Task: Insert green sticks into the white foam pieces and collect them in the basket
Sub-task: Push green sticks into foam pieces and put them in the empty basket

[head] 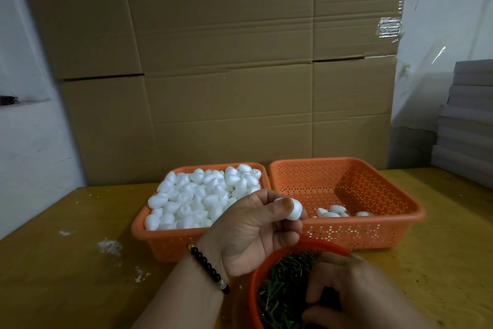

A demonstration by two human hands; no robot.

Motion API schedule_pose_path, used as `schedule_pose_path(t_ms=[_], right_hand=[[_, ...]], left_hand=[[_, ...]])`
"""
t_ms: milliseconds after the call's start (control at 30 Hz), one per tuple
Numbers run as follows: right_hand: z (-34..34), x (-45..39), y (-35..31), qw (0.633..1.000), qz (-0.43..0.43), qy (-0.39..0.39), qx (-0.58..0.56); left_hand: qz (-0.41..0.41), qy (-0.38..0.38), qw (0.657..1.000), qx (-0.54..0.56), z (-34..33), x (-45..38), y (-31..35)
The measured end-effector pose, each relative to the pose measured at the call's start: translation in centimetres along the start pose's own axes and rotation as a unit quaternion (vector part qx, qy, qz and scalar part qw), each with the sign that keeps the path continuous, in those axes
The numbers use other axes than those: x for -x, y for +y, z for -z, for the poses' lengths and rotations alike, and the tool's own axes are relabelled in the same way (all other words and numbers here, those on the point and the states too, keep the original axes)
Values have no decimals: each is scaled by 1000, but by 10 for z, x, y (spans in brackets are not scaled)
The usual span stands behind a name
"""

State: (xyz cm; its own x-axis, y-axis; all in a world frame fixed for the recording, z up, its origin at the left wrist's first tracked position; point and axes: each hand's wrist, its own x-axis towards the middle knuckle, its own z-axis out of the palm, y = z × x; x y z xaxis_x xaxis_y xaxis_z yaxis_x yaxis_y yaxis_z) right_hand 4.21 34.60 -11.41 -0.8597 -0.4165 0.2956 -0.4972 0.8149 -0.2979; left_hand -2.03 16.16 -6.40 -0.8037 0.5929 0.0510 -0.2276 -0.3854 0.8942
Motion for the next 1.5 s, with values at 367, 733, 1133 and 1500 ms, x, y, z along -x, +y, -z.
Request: schedule_pose_path(t_ms=[367,733,1133,1500], right_hand=[[-2,1,3,967,20,219,-130],[-5,1,1,930,1,313,-193],[-8,0,2,854,-36,427,-296],[-12,-2,9,877,-42,426,-220]], left_hand=[[79,32,993,83,-5,-7,-13],[103,61,985,121,-4,-12,-21],[74,25,991,112,-5,-9,-19],[57,5,996,66,-6,-7,-20]])
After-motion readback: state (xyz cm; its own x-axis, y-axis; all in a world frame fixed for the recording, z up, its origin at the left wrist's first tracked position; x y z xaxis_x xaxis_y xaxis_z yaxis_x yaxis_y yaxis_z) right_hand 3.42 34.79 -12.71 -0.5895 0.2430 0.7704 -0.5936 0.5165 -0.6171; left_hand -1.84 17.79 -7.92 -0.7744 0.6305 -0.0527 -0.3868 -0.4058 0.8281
